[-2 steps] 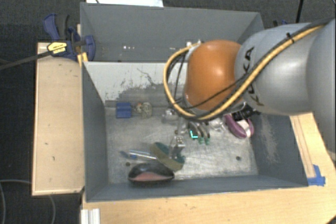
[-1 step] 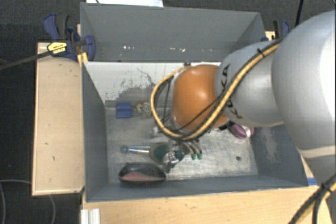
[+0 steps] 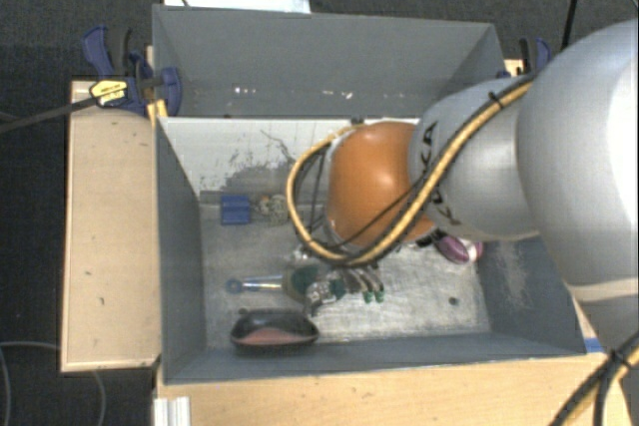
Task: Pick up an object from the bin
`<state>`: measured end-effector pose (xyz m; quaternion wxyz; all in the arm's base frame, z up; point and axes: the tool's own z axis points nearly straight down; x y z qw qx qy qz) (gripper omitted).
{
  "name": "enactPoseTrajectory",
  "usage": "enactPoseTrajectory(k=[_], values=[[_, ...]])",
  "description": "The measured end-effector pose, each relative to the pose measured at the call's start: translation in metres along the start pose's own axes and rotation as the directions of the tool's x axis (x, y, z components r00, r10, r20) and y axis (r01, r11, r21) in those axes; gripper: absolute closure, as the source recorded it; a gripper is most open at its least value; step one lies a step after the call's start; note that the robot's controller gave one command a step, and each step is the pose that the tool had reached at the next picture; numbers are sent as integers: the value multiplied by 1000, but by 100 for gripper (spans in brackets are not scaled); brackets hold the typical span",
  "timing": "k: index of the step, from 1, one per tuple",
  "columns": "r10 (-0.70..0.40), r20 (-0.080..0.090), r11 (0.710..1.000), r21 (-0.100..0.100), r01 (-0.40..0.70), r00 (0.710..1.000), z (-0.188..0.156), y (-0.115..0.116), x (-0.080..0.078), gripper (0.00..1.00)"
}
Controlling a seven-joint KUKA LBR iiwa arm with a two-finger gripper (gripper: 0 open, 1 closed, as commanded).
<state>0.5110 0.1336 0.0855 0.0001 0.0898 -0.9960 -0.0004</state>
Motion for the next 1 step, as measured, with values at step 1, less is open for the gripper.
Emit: enactPoseTrajectory(k=[1], values=[[-313,7,950,3,312,950,-115,-18,16,100]])
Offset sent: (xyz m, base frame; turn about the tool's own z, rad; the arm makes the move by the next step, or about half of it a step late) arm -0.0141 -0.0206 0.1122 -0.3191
